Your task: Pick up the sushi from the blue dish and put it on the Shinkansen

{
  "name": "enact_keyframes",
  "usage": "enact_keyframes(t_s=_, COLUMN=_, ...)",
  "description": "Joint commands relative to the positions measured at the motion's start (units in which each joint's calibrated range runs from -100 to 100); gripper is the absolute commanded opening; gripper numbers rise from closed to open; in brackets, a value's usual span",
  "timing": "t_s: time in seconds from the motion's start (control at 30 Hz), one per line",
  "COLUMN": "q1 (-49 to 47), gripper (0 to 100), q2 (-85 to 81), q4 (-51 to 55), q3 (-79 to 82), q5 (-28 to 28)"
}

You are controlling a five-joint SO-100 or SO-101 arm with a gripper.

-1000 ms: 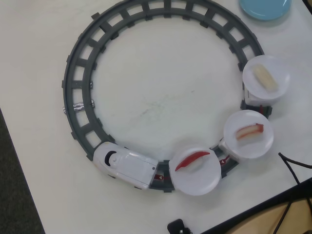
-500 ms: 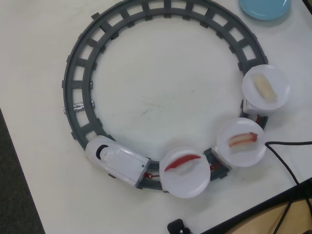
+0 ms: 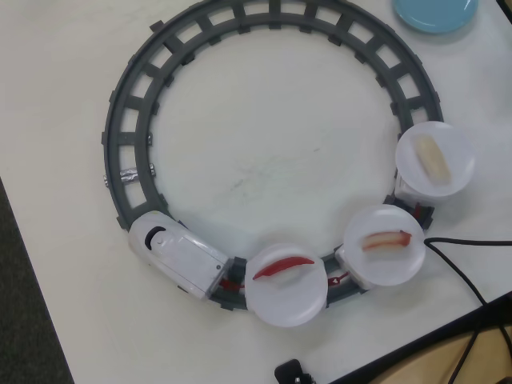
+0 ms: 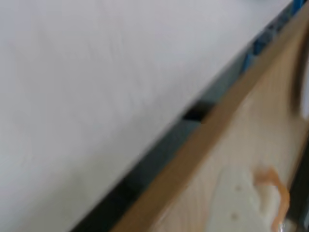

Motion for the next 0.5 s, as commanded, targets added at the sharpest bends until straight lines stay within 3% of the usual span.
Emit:
enact_keyframes(t_s=0.0, q1=0.55, gripper=20, q2=-4.47, q4=4.11, q3=0.0, q5=-0.23)
enact_keyframes(t_s=0.47, q1=0.55, gripper=20, q2=-3.88, q4=3.94, q3=0.0, q5=-0.02)
